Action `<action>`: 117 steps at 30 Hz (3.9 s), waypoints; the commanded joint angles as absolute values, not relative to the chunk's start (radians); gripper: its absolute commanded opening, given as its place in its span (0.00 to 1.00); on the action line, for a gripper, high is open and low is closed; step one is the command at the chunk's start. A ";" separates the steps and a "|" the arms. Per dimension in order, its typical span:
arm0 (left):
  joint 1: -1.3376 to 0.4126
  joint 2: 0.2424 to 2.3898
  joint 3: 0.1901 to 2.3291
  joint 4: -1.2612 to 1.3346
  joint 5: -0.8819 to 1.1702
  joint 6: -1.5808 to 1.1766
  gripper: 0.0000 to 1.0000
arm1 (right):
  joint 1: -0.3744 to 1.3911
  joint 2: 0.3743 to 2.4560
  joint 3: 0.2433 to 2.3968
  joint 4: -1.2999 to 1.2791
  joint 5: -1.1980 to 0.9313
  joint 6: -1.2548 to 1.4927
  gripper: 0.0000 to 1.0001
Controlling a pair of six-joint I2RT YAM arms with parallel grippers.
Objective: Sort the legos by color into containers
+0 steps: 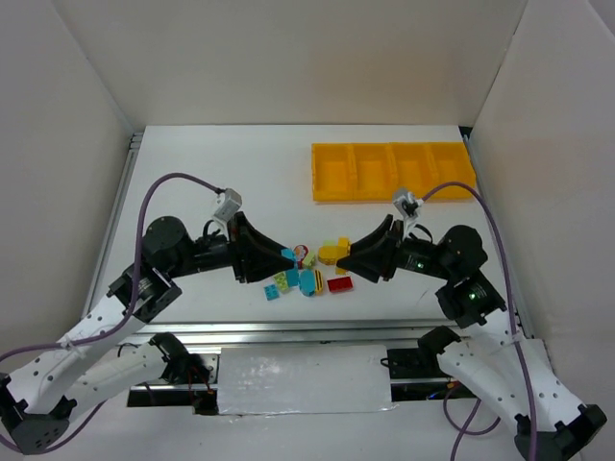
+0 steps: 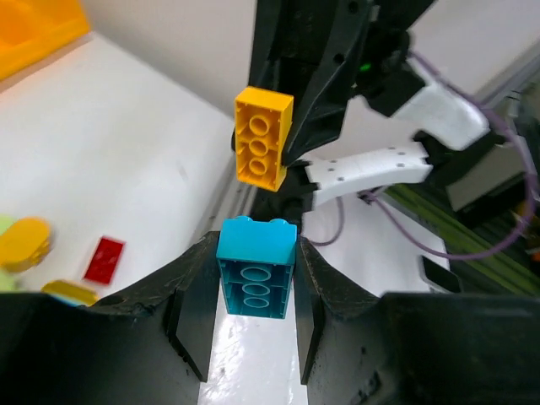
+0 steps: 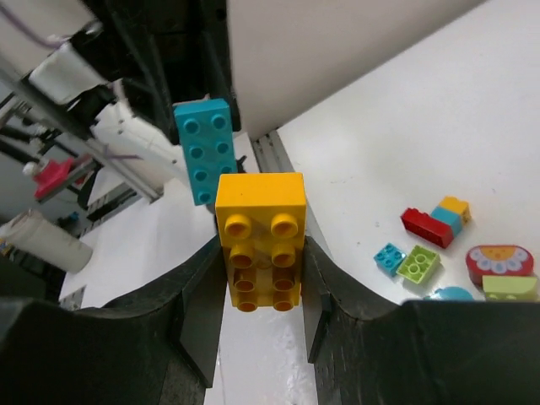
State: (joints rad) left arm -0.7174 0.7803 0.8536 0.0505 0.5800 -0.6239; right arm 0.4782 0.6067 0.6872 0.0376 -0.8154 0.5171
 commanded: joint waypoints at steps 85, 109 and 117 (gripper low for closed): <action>-0.690 0.733 1.057 -0.678 -0.511 -0.726 1.00 | 0.422 1.400 1.208 -0.308 0.169 0.448 0.00; -0.699 0.641 0.919 -0.686 -0.288 -0.531 0.99 | 0.196 2.227 2.074 -0.683 0.206 0.276 0.69; -0.699 0.634 0.914 -0.686 -0.290 -0.534 1.00 | 0.209 2.077 2.036 -0.704 0.195 0.308 0.81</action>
State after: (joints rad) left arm -0.6926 0.6395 0.9142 -0.7280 -0.2962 -0.5503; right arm 0.1951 2.2181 2.0281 -0.6849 0.2058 0.2939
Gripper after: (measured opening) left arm 0.994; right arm 0.810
